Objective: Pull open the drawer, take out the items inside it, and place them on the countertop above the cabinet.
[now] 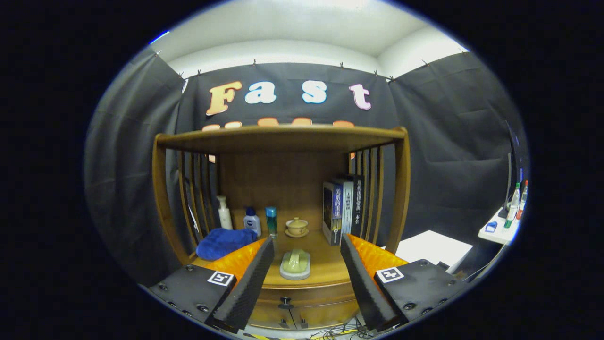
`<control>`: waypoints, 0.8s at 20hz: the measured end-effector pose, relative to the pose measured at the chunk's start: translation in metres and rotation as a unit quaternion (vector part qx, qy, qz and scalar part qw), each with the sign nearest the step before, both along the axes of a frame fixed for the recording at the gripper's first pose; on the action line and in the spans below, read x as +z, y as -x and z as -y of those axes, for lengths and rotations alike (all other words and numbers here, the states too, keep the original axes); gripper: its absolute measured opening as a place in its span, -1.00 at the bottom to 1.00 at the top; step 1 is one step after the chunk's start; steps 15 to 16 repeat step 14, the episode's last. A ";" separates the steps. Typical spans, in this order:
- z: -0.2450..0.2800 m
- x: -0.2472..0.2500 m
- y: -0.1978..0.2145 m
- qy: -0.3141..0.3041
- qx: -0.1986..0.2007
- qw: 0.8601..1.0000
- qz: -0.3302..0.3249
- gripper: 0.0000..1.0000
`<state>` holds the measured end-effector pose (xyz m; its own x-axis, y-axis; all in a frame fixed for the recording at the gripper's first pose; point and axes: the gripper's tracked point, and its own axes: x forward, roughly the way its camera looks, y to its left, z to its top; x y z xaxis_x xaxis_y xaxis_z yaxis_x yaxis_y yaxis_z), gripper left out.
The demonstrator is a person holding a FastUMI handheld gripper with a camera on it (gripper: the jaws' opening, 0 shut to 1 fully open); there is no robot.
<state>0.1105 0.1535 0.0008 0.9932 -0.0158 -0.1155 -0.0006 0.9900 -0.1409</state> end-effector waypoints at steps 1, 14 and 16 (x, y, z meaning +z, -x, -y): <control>-0.001 0.012 0.007 0.000 0.001 1.000 0.006 0.88; -0.004 0.058 0.029 0.000 -0.001 0.999 0.035 0.88; -0.004 0.058 0.029 0.000 -0.001 0.999 0.035 0.88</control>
